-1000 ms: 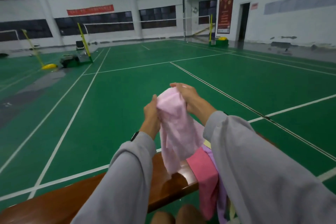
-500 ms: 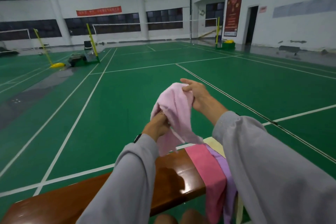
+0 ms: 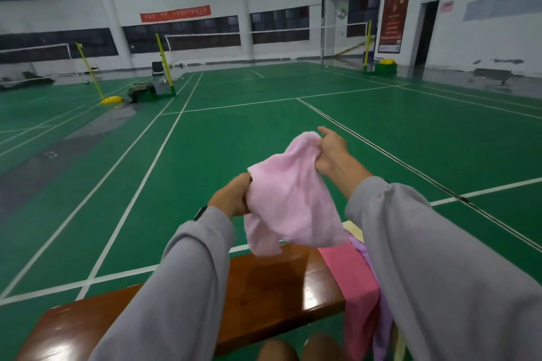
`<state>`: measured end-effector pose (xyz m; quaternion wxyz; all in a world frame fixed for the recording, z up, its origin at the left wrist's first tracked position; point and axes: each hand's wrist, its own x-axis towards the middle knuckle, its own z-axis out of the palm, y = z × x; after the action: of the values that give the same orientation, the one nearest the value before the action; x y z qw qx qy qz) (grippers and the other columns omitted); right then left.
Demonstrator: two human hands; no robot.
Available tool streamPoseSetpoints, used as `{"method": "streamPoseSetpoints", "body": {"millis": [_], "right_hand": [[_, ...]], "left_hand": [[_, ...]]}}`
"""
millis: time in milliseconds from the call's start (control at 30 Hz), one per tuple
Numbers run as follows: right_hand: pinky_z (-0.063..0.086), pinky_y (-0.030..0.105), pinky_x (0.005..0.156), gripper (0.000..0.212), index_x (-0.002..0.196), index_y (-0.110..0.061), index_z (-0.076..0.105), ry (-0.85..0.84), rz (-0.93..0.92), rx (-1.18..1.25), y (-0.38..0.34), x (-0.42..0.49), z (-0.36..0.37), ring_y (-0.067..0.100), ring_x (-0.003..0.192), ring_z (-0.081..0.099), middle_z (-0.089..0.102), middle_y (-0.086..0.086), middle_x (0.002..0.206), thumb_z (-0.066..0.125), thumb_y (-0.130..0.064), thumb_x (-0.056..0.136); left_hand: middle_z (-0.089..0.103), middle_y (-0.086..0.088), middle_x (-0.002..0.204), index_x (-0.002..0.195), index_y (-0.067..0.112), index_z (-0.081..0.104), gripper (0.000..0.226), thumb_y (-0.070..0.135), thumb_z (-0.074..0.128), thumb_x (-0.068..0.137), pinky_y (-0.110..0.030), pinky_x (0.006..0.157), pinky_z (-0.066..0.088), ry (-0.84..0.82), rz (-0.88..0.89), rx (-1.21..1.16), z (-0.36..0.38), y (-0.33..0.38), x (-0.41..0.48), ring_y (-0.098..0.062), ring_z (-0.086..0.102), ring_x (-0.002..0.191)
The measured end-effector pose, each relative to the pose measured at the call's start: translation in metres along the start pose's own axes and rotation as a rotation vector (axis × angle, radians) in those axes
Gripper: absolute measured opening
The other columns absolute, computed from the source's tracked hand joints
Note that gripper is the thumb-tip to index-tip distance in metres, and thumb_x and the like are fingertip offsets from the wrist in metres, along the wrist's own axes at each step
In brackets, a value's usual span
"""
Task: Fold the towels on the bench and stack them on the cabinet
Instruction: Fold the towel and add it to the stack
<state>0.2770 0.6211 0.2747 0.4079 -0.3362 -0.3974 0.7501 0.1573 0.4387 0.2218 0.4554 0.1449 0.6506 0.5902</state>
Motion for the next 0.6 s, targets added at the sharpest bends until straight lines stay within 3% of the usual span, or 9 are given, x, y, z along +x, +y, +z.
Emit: {"method": "streamPoseSetpoints", "body": {"millis": [100,167,200,233,300,367,433,533,600], "right_hand": [[0.053,0.033,0.050,0.025,0.096,-0.002,0.053,-0.006,0.133,-0.097,0.014,-0.011,0.002,0.026,0.067,0.060,0.058,0.014,0.086,0.030,0.005,0.091],[0.052,0.036,0.051,0.031,0.101,-0.003,0.052,0.029,0.180,-0.149,0.021,-0.017,0.003,0.027,0.070,0.060,0.060,0.015,0.086,0.024,0.004,0.090],[0.053,0.039,0.055,0.035,0.107,-0.002,0.053,0.045,0.207,-0.166,0.024,-0.018,0.002,0.028,0.072,0.061,0.062,0.016,0.088,0.022,0.002,0.091],[0.054,0.042,0.059,0.034,0.111,-0.002,0.052,0.051,0.230,-0.186,0.027,-0.018,0.001,0.029,0.074,0.062,0.061,0.016,0.089,0.023,-0.001,0.093],[0.058,0.044,0.072,0.029,0.124,-0.001,0.047,0.001,0.277,-0.266,0.030,-0.015,0.000,0.030,0.085,0.066,0.061,0.018,0.102,0.037,-0.017,0.101],[0.060,0.035,0.078,0.044,0.126,0.007,0.046,-0.102,0.377,-0.424,0.034,-0.017,-0.003,0.027,0.086,0.070,0.062,0.020,0.105,0.054,-0.030,0.102],[0.055,0.031,0.060,0.020,0.098,0.006,0.055,-0.246,0.462,-0.720,0.038,-0.029,-0.006,0.023,0.063,0.064,0.061,0.016,0.083,0.057,-0.015,0.101],[0.062,0.040,0.069,0.018,0.100,0.006,0.063,-0.345,0.535,-0.888,0.055,-0.031,-0.008,0.031,0.085,0.068,0.068,0.017,0.103,0.046,0.003,0.095],[0.062,0.039,0.076,0.026,0.099,0.001,0.064,-0.322,0.506,-0.772,0.057,-0.029,-0.002,0.029,0.088,0.066,0.068,0.014,0.103,0.038,0.006,0.095]], "left_hand": [[0.070,0.000,0.083,0.086,0.020,0.065,0.030,0.042,0.049,0.099,-0.027,0.077,0.046,0.030,-0.017,0.237,-0.021,0.003,-0.003,-0.022,0.062,0.082],[0.072,-0.002,0.103,0.102,0.016,0.069,0.033,0.043,0.053,0.095,-0.030,0.081,0.040,0.156,0.111,0.294,-0.028,0.006,-0.007,-0.025,0.060,0.102],[0.071,-0.007,0.120,0.117,0.008,0.069,0.047,0.044,0.057,0.090,-0.032,0.082,0.042,0.229,0.168,0.282,-0.031,0.008,-0.006,-0.028,0.062,0.113],[0.069,-0.011,0.127,0.126,0.004,0.066,0.059,0.045,0.062,0.083,-0.032,0.081,0.046,0.293,0.228,0.275,-0.033,0.010,-0.007,-0.029,0.064,0.113],[0.073,-0.013,0.108,0.120,0.003,0.070,0.052,0.040,0.068,0.083,-0.026,0.064,0.046,0.423,0.303,0.273,-0.041,0.011,-0.008,-0.023,0.065,0.084],[0.072,-0.016,0.105,0.120,-0.001,0.068,0.048,0.039,0.063,0.094,-0.029,0.068,0.053,0.548,0.314,0.198,-0.053,0.011,0.000,-0.025,0.066,0.081],[0.069,-0.019,0.120,0.121,-0.003,0.064,0.051,0.043,0.053,0.100,-0.038,0.085,0.053,0.581,0.284,0.209,-0.060,0.009,0.002,-0.031,0.066,0.098],[0.065,-0.022,0.127,0.117,-0.004,0.064,0.050,0.041,0.049,0.101,-0.038,0.097,0.051,0.565,0.290,0.357,-0.064,0.004,0.002,-0.034,0.063,0.107],[0.066,-0.019,0.126,0.122,-0.004,0.065,0.054,0.043,0.051,0.098,-0.044,0.102,0.051,0.590,0.290,0.388,-0.065,0.004,-0.004,-0.038,0.063,0.113]]}}
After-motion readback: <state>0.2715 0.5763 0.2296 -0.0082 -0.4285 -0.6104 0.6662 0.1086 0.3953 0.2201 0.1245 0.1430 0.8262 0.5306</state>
